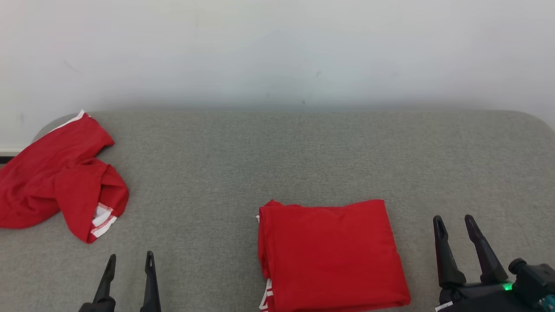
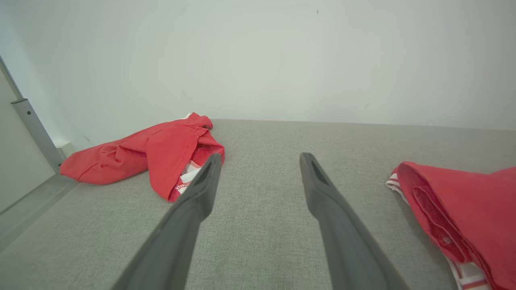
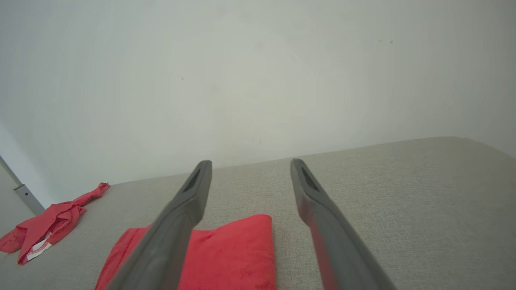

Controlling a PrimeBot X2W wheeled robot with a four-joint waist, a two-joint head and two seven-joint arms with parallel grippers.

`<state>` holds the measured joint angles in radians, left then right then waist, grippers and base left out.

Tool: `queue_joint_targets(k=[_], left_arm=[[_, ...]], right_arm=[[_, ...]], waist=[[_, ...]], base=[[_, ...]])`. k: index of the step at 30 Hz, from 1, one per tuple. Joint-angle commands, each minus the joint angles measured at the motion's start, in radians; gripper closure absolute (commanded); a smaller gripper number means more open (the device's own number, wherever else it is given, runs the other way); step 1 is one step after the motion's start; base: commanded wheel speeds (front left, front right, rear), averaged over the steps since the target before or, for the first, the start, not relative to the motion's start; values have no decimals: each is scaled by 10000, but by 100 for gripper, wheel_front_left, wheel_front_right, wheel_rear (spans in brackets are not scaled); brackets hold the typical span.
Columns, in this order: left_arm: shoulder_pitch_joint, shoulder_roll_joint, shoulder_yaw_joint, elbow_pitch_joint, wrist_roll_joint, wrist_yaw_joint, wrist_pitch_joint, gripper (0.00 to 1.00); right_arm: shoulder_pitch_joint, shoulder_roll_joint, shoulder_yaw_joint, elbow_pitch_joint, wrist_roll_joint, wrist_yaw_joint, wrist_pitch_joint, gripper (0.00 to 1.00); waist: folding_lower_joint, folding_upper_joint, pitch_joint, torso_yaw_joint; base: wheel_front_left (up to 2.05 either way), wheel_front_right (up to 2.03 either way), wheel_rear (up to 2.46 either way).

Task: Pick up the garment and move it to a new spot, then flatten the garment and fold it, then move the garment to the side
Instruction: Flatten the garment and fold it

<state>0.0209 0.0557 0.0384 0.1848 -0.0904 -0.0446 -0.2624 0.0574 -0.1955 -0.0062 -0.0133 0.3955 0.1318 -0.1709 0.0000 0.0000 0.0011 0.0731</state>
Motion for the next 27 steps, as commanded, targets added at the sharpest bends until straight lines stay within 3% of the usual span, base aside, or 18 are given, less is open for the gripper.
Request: queue_joint_targets(k=[1, 11, 27], left_arm=[[108, 26, 42, -76, 73, 40, -35, 0], [229, 193, 254, -79, 187, 142, -35, 0], [546, 480, -20, -78, 467, 23, -35, 0]], right_arm=[[224, 172, -172, 118, -259, -24, -164, 0], [716, 697, -600, 783, -1262, -24, -762, 0], [551, 1046, -257, 1458, -2003, -24, -953, 0]], waist=[[0, 0, -62, -286], [0, 0, -284, -673], [0, 0, -540, -536]], base=[[0, 0, 0], [0, 0, 0], [0, 0, 0]])
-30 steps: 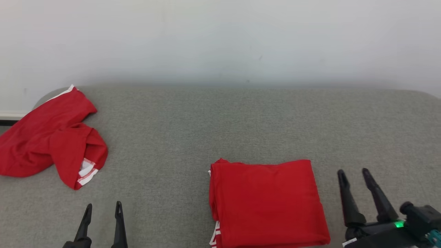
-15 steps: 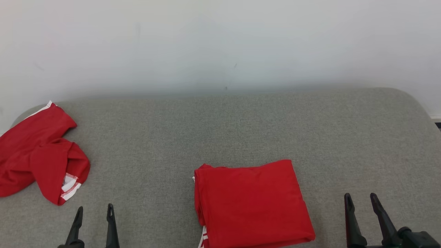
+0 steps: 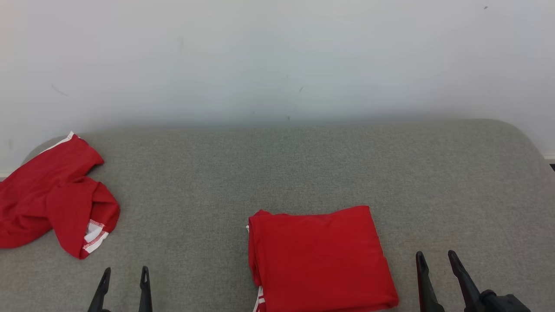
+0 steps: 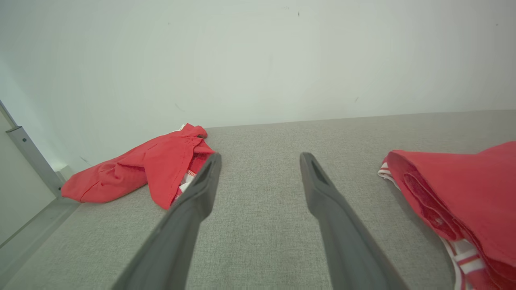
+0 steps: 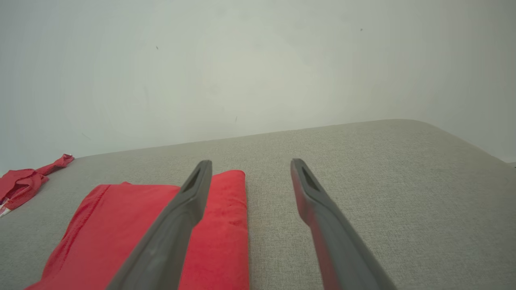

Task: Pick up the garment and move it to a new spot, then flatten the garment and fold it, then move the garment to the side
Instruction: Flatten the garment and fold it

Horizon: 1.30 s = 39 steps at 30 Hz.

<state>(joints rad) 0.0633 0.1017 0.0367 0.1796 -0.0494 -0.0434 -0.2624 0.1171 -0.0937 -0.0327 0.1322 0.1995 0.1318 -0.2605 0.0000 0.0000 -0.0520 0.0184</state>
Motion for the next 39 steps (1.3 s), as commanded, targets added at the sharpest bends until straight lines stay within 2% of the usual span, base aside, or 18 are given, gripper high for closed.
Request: queue_joint_targets(k=[1, 16, 25, 39], left_arm=[[169, 19, -24, -53, 67, 19, -35, 0], [460, 193, 118, -323, -148, 248, -35, 0], [682, 331, 214, -696, -365, 110, -35, 0], [779, 333, 232, -787, -466, 191, -35, 0]], right_arm=[[-48, 43, 14, 10, -68, -24, -59, 0], [-58, 88, -7, -3, -225, -24, -57, 0], [-31, 173, -50, -13, -262, -24, -58, 0], [-25, 196, -37, 89, -354, -25, -59, 0]], waist=[[0, 0, -20, 21], [0, 0, -51, 106], [0, 0, -31, 139], [0, 0, 16, 176]], base=[[0, 0, 0], [0, 0, 0], [0, 0, 0], [0, 0, 0]])
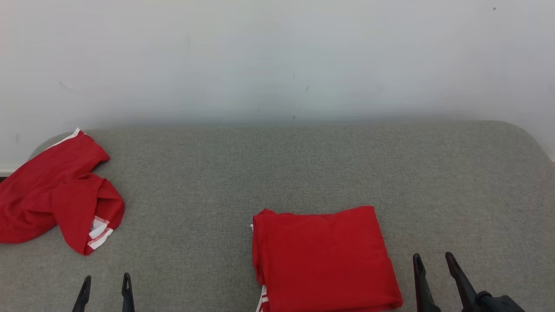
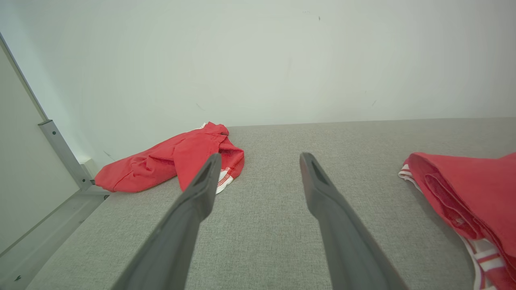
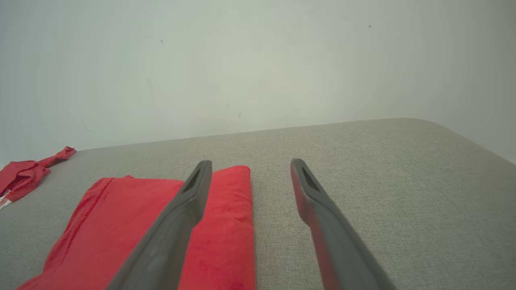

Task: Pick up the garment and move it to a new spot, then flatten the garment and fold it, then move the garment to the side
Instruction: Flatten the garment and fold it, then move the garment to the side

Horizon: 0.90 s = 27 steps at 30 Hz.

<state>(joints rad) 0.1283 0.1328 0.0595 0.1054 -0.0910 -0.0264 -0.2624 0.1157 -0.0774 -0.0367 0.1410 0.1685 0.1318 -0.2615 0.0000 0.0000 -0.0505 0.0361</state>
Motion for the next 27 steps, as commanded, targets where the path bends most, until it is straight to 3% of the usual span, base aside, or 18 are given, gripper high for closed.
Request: queue_joint_targets(k=[1, 27], left_arm=[[134, 30, 0, -47, -52, 26, -35, 0], [-16, 90, -191, 67, -52, 74, -35, 0]], right_arm=[[-13, 30, 16, 6, -47, -25, -49, 0], [-185, -57, -24, 291, -35, -25, -50, 0]], waist=[[0, 0, 5, -3], [0, 0, 17, 107]], base=[[0, 0, 0], [0, 0, 0]])
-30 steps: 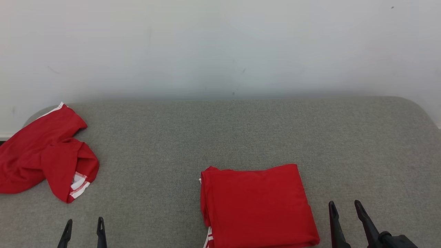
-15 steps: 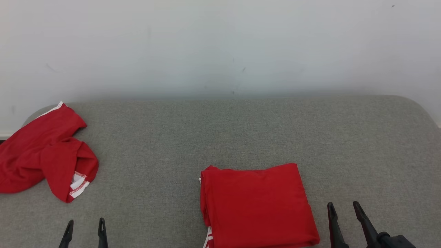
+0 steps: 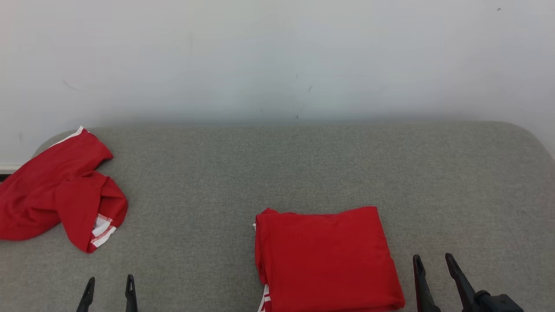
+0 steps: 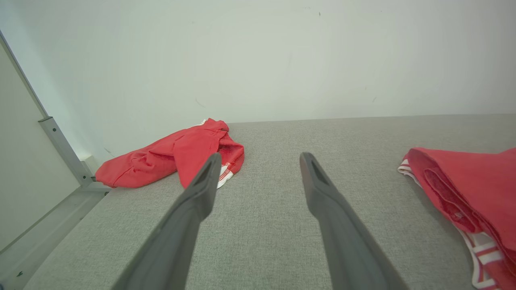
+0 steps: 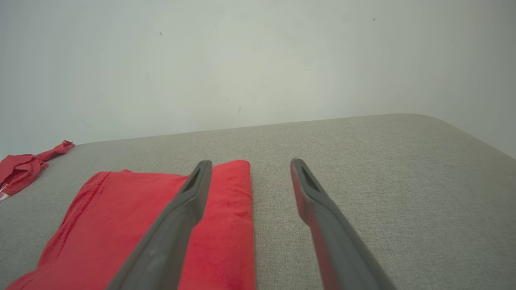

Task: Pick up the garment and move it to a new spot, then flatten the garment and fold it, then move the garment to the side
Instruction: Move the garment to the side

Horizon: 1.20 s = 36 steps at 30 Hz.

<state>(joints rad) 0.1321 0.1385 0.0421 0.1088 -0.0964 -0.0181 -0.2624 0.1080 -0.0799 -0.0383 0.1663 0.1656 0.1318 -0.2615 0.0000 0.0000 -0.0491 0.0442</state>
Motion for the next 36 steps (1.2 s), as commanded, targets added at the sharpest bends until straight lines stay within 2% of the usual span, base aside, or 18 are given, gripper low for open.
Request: queue_joint_targets(k=[1, 11, 21, 30, 31, 32, 33, 36], left_arm=[[-72, 31, -30, 34, 0, -14, -35, 0], [-249, -32, -206, 45, 7, -36, -35, 0], [-606, -131, -499, 196, 35, -120, -35, 0], [-801, -89, -426, 383, -98, -198, -35, 0], [-816, -90, -408, 389, -106, -202, -35, 0], [-832, -93, -391, 394, -111, -199, -35, 0], [-848, -95, -377, 395, -109, -194, -35, 0], [-899, -126, -386, 384, -96, -194, -35, 0]], right_arm=[[-139, -65, 11, 108, -1, -25, -48, 0], [-1258, -539, 341, 1169, 79, -25, 603, 0], [-3125, -959, 888, 4106, 421, -25, 1196, 0], [-3848, -841, 1399, 6465, 777, -25, 1199, 0], [-3929, -845, 1473, 6632, 820, -25, 1155, 30], [-4013, -860, 1563, 6771, 861, -25, 1094, 95], [-4093, -874, 1652, 6909, 909, -25, 1022, 100], [-4461, -975, 1902, 7283, 1043, -25, 923, 100]], waist=[[0, 0, 4, 50], [0, 0, 151, 283], [0, 0, 480, 711], [0, 0, 651, 806], [0, 0, 661, 791], [0, 0, 674, 765], [0, 0, 690, 734], [0, 0, 736, 670]], base=[[0, 0, 0], [0, 0, 0], [0, 0, 0], [0, 0, 0], [0, 0, 0], [0, 0, 0], [0, 0, 0], [0, 0, 0]])
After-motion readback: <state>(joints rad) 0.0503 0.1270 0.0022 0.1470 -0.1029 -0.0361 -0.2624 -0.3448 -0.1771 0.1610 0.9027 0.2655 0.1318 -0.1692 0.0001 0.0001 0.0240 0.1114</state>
